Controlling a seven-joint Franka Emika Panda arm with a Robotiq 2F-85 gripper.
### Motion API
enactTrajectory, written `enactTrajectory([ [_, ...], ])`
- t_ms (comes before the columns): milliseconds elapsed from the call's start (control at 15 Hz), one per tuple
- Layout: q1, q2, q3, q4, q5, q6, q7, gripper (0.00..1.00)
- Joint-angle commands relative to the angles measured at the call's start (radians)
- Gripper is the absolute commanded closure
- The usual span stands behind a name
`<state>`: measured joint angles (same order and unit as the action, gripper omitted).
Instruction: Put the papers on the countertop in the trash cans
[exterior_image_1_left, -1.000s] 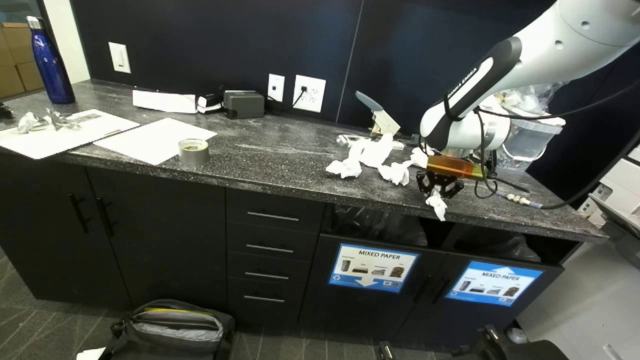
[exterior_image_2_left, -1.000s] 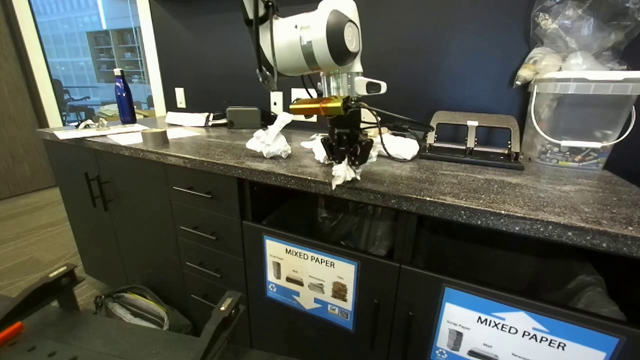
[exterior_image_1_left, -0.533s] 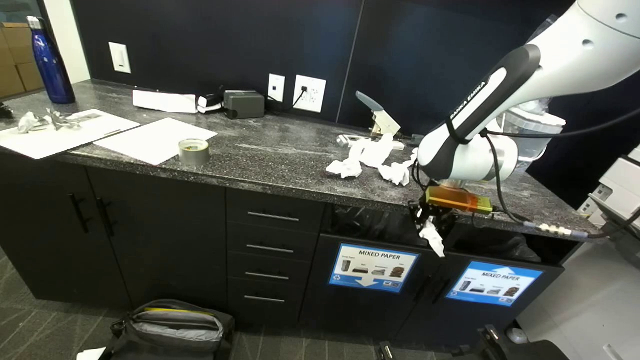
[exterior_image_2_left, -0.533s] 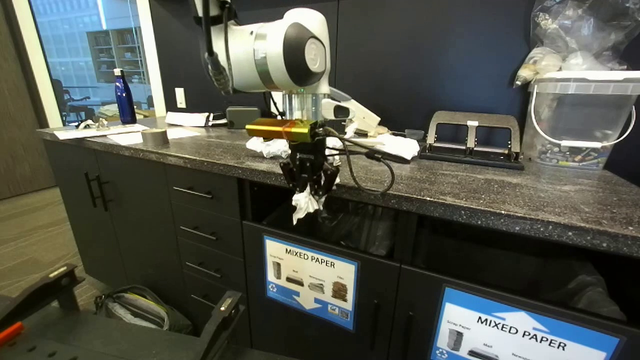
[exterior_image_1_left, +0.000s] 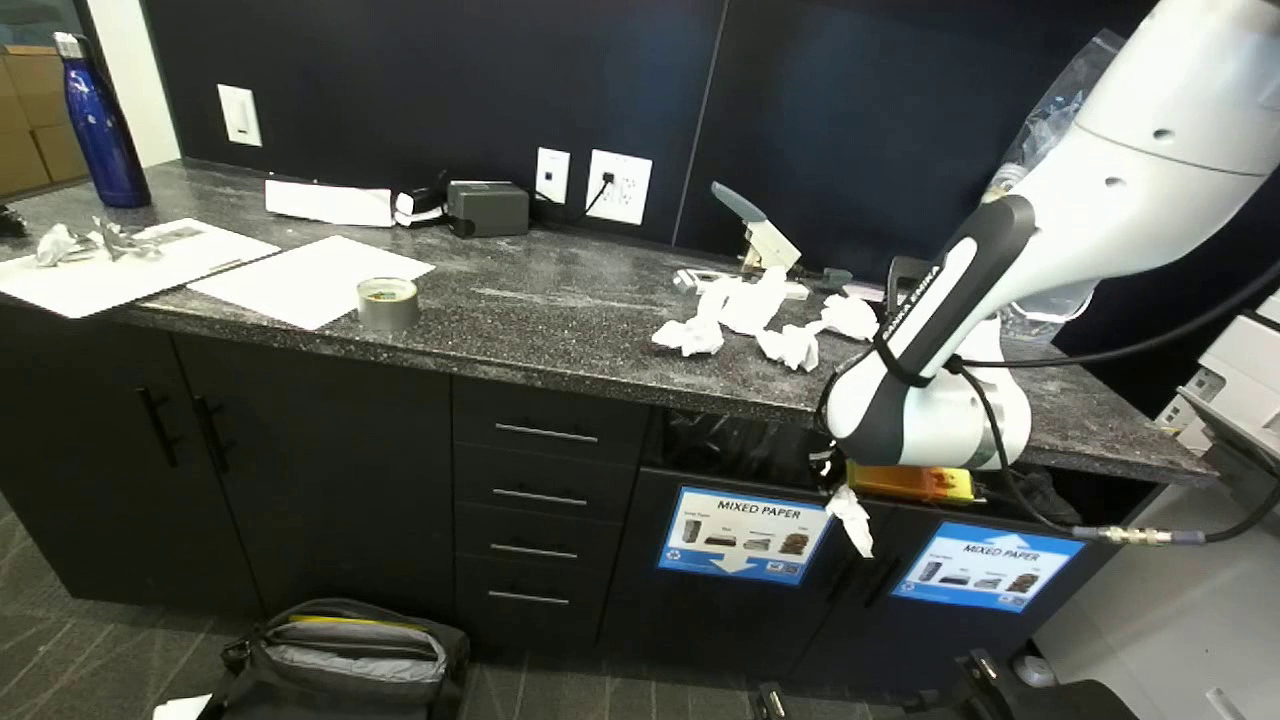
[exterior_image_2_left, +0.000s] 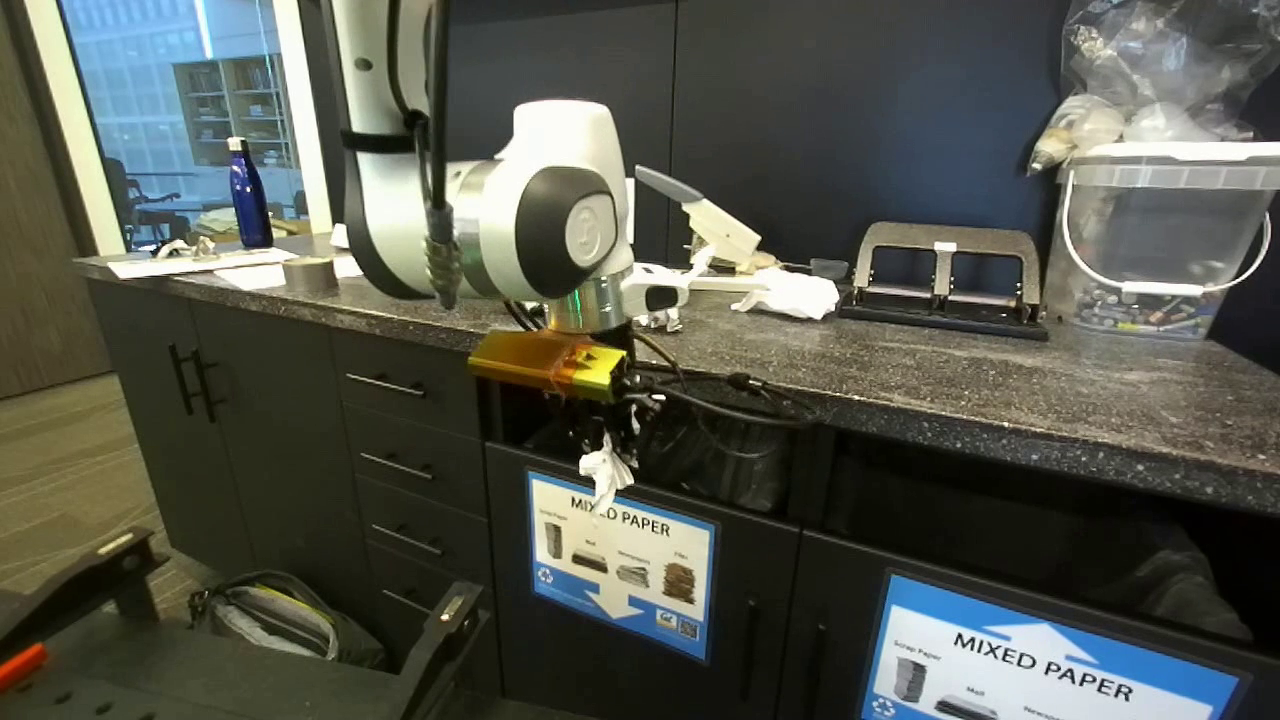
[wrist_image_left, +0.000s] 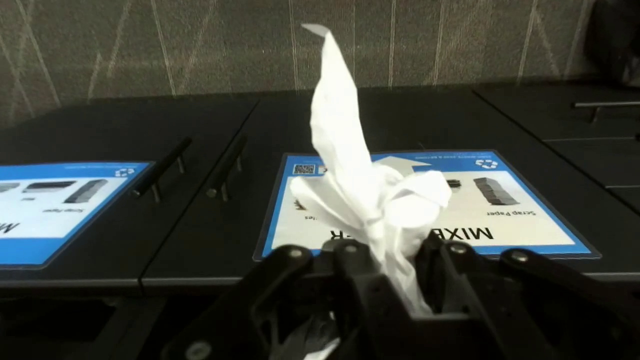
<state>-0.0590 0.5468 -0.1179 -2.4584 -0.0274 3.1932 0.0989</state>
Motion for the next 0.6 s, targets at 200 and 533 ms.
enactTrajectory([
  [200,-0.035,0.13,0.017,-0.072,-0.005,0.456,-0.106,0.9],
  [533,-0.077,0.237,0.051,-0.042,-0.031,0.734,-0.092,0.9],
])
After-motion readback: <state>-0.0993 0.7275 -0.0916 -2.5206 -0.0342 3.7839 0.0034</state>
